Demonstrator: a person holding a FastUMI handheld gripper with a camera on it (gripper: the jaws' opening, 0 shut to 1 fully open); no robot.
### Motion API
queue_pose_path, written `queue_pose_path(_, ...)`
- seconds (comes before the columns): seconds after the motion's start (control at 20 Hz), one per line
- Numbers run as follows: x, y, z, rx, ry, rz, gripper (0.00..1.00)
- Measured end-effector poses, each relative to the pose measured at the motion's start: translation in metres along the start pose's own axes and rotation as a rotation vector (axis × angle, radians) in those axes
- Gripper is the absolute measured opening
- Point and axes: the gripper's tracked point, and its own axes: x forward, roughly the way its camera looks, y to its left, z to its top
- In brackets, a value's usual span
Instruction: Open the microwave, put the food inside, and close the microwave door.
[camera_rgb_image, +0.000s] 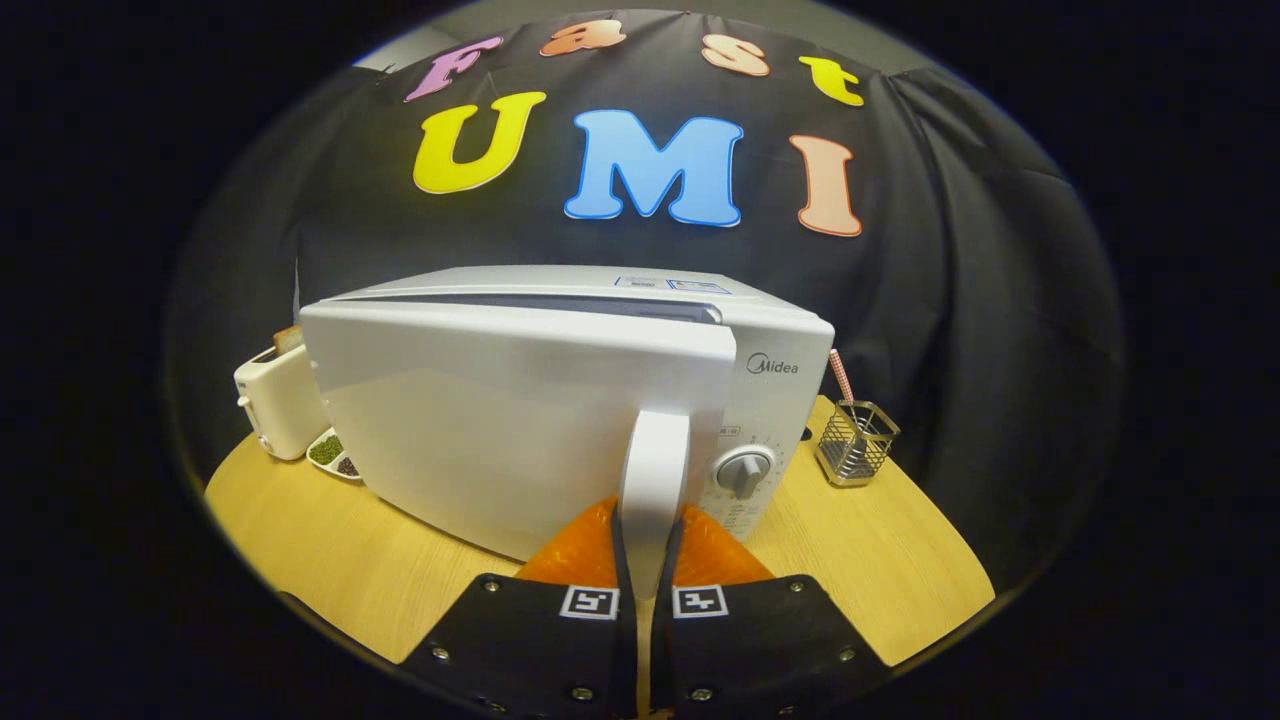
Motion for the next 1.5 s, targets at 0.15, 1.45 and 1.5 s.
queue_pose_path(0.15,-0.018,0.007,-0.006,0.017,0.040,0.017,0.05)
queue_pose_path(1.45,-0.141,0.101,-0.061,-0.002,0.167,0.193,0.33)
queue_pose_path(1.5,-0.145,0.106,-0.063,-0.005,0.169,0.199,0.33)
